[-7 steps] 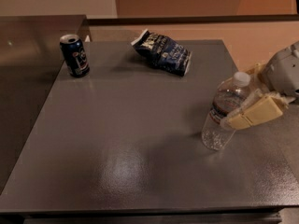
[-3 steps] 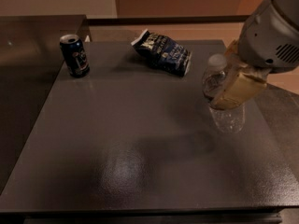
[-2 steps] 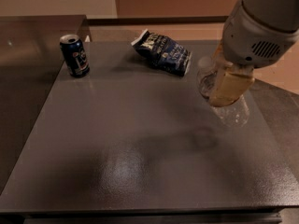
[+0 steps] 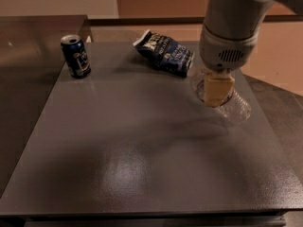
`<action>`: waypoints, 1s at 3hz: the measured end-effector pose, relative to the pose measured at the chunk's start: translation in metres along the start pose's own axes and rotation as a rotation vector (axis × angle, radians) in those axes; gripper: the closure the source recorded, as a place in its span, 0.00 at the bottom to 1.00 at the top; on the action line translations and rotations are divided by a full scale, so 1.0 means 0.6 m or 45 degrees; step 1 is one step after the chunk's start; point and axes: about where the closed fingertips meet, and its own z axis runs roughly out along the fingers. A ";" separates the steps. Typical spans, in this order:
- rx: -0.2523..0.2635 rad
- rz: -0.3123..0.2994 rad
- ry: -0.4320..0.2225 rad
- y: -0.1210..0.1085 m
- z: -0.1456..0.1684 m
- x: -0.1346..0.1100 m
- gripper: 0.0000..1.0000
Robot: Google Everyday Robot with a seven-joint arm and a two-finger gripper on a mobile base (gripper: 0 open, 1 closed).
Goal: Knock water bottle over
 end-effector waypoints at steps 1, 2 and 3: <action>-0.016 -0.014 0.073 -0.019 0.027 -0.014 0.83; -0.025 -0.035 0.134 -0.035 0.049 -0.030 0.59; 0.005 -0.036 0.110 -0.043 0.049 -0.036 0.37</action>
Offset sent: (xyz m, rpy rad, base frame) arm 0.0250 0.0141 -0.0394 -0.2093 0.1200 0.0120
